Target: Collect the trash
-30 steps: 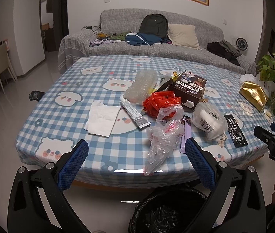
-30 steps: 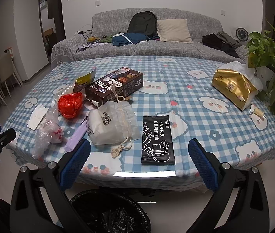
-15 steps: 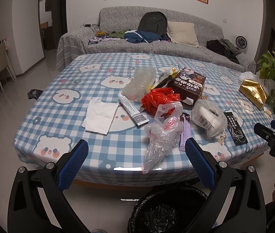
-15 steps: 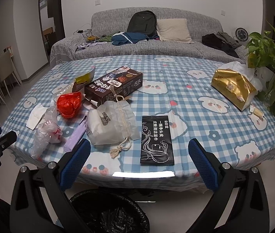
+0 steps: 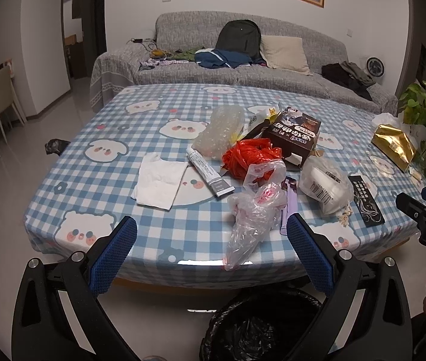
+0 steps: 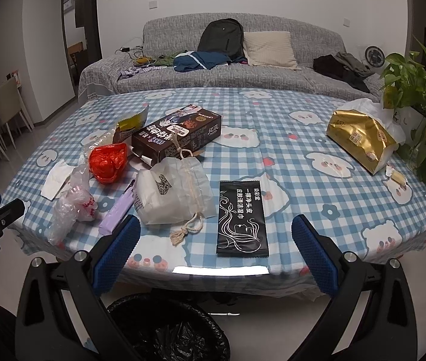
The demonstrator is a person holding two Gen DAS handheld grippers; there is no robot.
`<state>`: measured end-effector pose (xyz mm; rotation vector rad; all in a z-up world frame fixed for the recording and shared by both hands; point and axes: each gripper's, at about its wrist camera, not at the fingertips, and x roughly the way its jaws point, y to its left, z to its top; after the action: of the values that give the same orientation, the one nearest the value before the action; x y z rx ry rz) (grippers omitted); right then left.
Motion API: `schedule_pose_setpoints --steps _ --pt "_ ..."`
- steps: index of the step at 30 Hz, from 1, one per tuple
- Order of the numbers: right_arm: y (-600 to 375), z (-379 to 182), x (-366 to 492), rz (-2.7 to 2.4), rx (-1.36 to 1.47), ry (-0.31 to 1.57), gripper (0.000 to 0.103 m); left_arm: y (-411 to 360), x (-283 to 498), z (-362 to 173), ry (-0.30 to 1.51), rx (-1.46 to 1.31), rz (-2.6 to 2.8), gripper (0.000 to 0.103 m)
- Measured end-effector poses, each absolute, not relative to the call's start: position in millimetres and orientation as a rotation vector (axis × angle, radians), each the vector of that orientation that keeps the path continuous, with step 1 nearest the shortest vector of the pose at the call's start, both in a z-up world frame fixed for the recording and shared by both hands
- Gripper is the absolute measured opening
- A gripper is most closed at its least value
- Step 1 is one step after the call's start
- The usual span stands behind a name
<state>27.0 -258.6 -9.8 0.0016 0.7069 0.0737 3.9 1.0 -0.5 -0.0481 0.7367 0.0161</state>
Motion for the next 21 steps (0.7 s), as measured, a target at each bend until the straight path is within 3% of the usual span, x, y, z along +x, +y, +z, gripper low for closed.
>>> schedule_pose_setpoints --steps 21 --pt "-260.9 -7.3 25.7 0.062 0.0 0.709 0.097 2.1 -0.9 1.8 0.738 -0.047 0.012 0.097"
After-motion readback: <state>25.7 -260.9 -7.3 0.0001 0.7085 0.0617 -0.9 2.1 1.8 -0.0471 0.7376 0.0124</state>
